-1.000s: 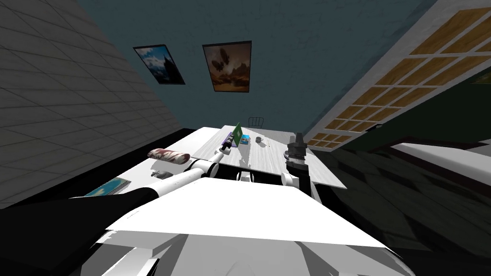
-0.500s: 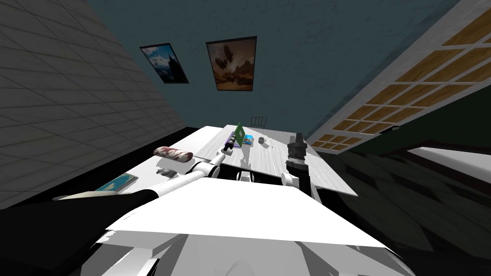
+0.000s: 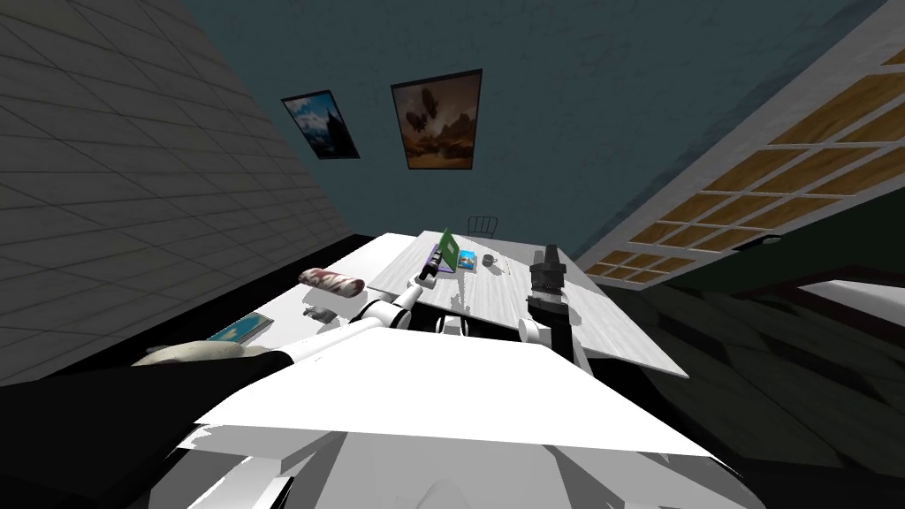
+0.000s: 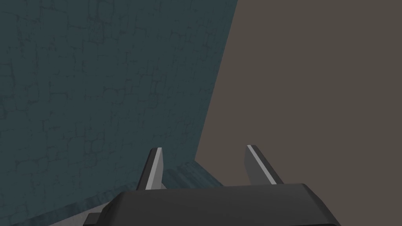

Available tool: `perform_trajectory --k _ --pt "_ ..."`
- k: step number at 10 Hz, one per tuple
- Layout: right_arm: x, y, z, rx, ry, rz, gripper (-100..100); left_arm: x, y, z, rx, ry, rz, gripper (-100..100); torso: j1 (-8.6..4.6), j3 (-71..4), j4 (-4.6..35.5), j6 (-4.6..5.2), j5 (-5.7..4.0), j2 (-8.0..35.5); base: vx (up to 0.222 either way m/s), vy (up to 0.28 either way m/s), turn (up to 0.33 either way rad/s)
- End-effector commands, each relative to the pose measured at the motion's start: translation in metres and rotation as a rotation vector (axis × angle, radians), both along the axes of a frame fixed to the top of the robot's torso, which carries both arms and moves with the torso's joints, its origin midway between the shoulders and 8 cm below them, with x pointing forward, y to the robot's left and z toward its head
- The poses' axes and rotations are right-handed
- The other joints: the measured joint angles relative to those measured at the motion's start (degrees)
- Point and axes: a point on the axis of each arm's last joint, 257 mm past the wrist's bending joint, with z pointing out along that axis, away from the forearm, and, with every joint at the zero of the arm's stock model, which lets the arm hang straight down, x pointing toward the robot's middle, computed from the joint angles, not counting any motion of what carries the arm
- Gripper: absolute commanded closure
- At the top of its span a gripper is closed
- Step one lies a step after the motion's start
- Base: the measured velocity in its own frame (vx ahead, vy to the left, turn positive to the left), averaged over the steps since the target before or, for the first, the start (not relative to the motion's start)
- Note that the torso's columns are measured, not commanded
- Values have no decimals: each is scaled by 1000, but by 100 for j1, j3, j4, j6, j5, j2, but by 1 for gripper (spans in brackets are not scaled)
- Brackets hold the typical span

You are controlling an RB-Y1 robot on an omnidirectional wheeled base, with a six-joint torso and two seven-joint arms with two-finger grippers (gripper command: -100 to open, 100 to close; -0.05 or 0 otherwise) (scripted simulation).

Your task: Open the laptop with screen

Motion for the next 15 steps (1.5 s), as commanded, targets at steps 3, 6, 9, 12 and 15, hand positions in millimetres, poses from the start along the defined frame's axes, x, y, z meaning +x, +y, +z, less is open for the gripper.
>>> perform_trajectory --k 3,6,9,12,15 --pt "0 0 0 0 0 0 0 0 -34 4 -63 6 -31 100 21 10 5 2 -7 -30 6 21 50" --pt "0 0 0 0 0 0 0 -8 -24 -10 -139 29 -8 100 -7 -9 -10 0 4 -9 0 24 -61" --pt "0 0 0 0 0 0 0 -20 -13 -23 -258 44 25 100 5 -7 -23 22 0 -31 26 113 -167" --pt "0 0 0 0 0 0 0 -24 -10 -28 -297 49 37 100 45 1 -5 5 -9 -61 12 65 -58" --pt "0 0 0 0 0 0 0 -5 -15 -9 -285 58 27 -100 -61 -13 -16 1 -3 45 -46 -17 36"
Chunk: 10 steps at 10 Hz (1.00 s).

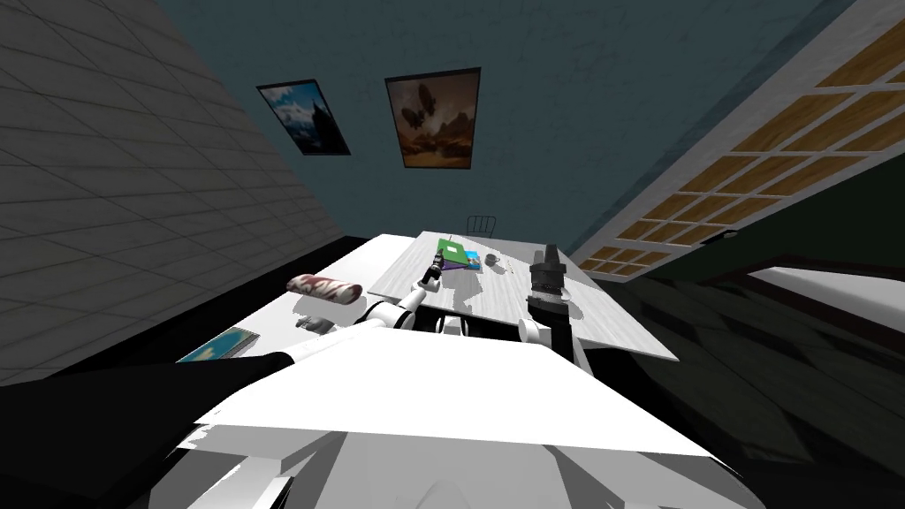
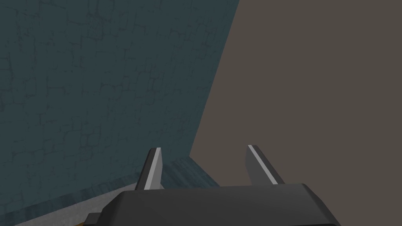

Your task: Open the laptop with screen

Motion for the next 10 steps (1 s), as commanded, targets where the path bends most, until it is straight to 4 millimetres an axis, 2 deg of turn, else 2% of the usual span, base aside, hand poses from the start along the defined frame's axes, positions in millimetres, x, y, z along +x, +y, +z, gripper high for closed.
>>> perform_trajectory --k 1,5,7,8,10 --pt "0 0 0 0 0 0 0 12 -4 14 6 1 -8 -100 -29 4 2 1 -5 22 -41 -10 28" --pt "0 0 0 0 0 0 0 30 -10 38 14 0 -19 -100 -27 9 16 -1 -4 36 -49 -14 30" --pt "0 0 0 0 0 0 0 30 -9 34 13 5 -17 -100 -23 5 11 1 -2 28 -16 -4 5" --pt "0 0 0 0 0 0 0 30 -9 33 14 9 -18 0 -21 0 7 -1 -2 21 0 0 0" --pt "0 0 0 0 0 0 0 29 -8 29 15 17 -16 0 -23 3 11 1 -2 26 0 0 0"
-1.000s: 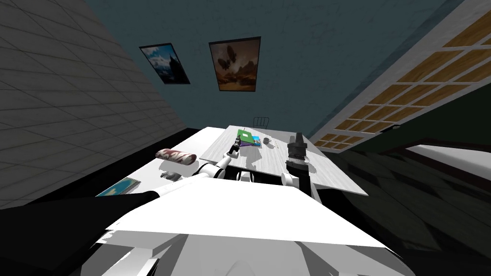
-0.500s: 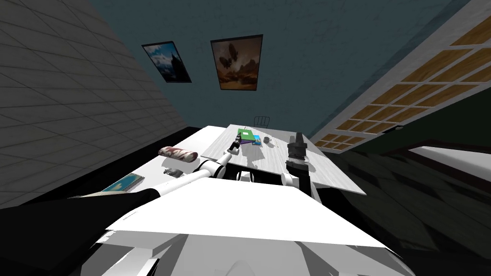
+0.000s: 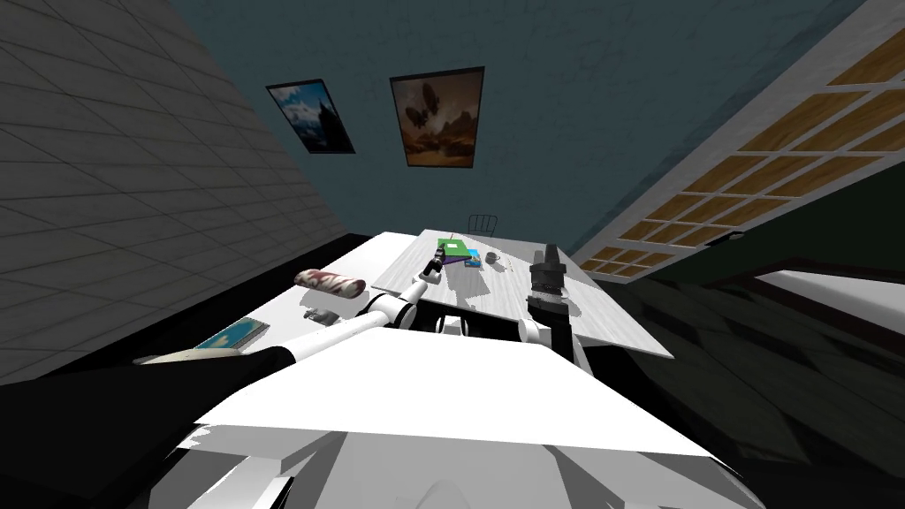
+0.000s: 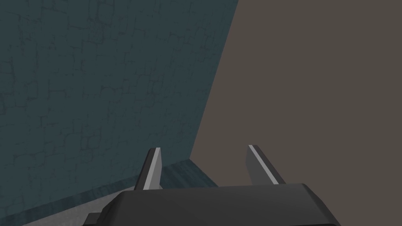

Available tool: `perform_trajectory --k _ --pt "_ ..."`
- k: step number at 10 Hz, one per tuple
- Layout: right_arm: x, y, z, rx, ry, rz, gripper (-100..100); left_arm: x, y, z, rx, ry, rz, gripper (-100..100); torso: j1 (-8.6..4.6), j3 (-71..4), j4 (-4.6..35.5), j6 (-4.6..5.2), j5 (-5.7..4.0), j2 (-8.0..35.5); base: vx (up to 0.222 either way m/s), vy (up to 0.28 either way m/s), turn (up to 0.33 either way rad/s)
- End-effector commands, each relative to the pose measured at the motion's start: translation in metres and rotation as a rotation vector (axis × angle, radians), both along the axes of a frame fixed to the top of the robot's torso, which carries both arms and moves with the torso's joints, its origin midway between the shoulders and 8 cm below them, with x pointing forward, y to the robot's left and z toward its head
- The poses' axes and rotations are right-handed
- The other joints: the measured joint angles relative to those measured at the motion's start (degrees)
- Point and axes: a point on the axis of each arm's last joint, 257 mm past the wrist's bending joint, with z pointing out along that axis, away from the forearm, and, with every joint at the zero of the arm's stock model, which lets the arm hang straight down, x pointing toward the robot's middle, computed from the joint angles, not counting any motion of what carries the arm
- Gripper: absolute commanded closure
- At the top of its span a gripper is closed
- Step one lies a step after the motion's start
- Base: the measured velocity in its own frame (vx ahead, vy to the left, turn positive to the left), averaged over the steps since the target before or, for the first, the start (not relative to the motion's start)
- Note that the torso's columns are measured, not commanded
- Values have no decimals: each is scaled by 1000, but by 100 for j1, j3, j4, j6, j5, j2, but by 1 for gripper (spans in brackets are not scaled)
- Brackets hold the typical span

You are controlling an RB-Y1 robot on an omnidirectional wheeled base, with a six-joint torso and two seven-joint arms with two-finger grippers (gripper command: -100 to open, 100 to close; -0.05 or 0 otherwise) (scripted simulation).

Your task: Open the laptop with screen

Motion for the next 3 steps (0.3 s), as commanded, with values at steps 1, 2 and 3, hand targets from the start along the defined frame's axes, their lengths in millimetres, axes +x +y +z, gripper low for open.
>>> perform_trajectory --k 1,2,3 --pt "0 0 0 0 0 0 0 -1 1 -2 1 5 1 0 -1 3 3 1 0 5 0 0 0" --pt "0 0 0 0 0 0 0 -1 1 -4 2 9 1 0 -2 6 3 1 -1 8 0 0 0" --pt "0 0 0 0 0 0 0 -1 1 -4 2 9 1 0 -2 2 -5 0 0 3 0 0 0"
